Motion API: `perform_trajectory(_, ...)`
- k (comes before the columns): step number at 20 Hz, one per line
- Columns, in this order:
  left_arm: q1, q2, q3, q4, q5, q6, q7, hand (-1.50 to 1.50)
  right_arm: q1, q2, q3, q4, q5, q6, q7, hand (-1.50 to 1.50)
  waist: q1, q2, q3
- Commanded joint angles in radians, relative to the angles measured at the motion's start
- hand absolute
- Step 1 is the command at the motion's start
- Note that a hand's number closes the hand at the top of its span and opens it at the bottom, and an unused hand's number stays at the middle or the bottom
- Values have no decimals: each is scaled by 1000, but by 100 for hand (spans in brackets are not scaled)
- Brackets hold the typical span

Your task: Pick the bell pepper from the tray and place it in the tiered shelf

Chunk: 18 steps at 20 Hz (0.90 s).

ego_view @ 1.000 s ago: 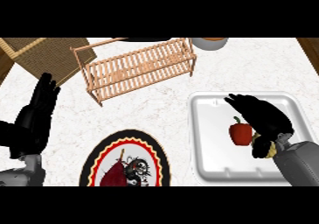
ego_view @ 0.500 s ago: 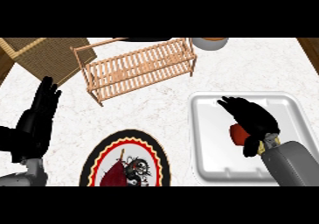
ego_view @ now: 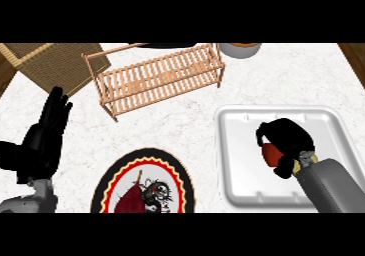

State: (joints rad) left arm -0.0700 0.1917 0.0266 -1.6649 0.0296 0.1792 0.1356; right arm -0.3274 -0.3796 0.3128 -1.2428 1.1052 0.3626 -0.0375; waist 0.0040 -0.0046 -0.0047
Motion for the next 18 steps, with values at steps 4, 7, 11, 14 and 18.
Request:
perform_trajectory(4, -33, 9, 39, 38, 8, -30, -13, 0, 56, 84, 47, -90, 96, -72, 51, 150, -6, 4, 4)
perform_trajectory(7, 6, 0, 10, -10, -2, -17, 14, 0, 40, 365, 159, -79, 153, -42, 312, 150, 5, 1, 4)
perform_trajectory(11, -52, -1, 3, 14, -6, -18, 19, 0, 45, 372, 322, -146, 6, -53, 518, 150, 33, 7, 5)
perform_trajectory(14, -69, -18, -14, 5, -20, -3, 25, 0, 12, 375, 374, -200, -141, -86, 625, 150, 41, 8, 6)
perform_trajectory(18, -36, -24, -24, 0, -23, -7, 34, 0, -36, 377, 506, -307, -291, -173, 799, 150, 38, 5, 5)
